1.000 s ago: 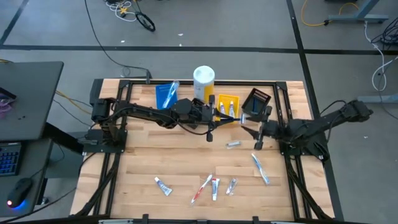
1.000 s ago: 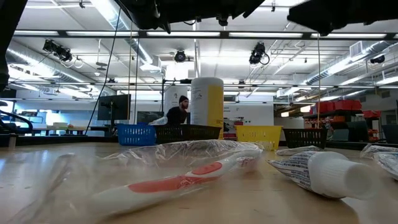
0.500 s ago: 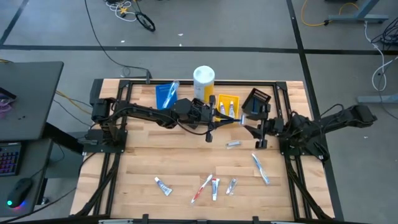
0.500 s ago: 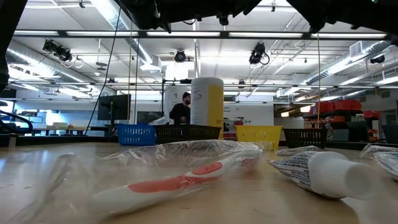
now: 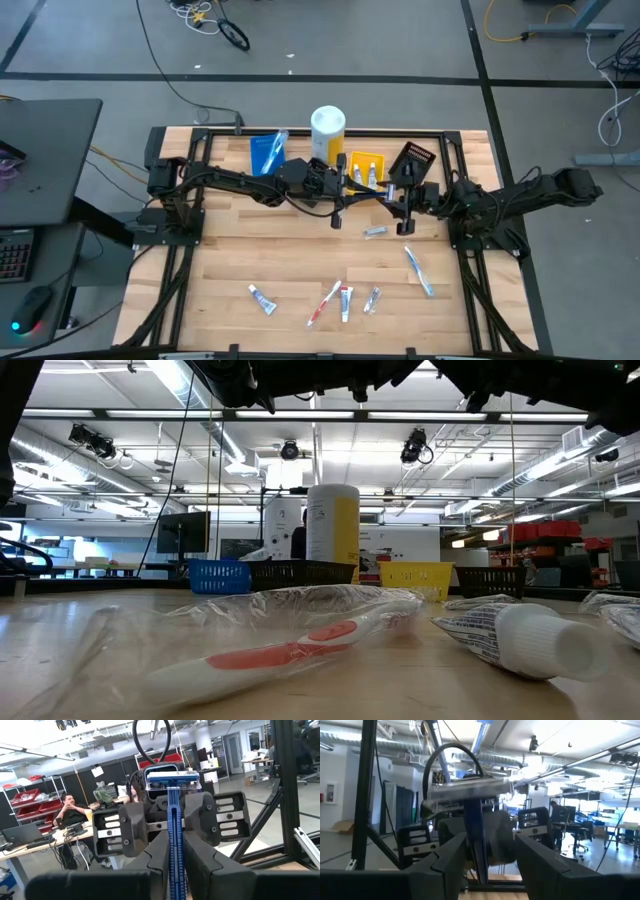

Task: Pick & Place Travel size toiletries
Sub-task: Put the razor into the right black bin

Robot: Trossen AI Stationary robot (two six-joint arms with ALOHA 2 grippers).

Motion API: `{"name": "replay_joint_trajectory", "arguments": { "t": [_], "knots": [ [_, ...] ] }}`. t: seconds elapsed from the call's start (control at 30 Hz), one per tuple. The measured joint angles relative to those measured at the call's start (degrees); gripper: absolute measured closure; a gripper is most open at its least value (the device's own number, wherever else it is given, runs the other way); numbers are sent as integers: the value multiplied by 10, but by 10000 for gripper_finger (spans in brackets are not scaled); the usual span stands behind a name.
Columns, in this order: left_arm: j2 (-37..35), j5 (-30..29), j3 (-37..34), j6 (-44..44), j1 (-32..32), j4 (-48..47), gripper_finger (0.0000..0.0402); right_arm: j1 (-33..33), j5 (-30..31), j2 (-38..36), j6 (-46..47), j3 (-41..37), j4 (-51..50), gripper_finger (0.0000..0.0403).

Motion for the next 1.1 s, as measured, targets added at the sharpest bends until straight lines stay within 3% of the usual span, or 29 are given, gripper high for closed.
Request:
{"name": "replay_joint_trajectory", "arguments": {
  "t": [0.23, 0.5, 0.73, 1.1],
  "knots": [
    [0, 0, 0, 0, 0, -8, 351, -3, -15, 15, 0, 12, 12, 240],
    [0, -21, 0, 5, 0, -12, 353, -3, -15, 15, 0, 12, 12, 314],
    [0, -23, 0, 15, 0, -12, 346, -3, -14, 15, -1, 12, 13, 352],
    [0, -36, 0, 16, -1, -20, 332, -3, -13, 15, 15, 12, -2, 363]
  ]
}}
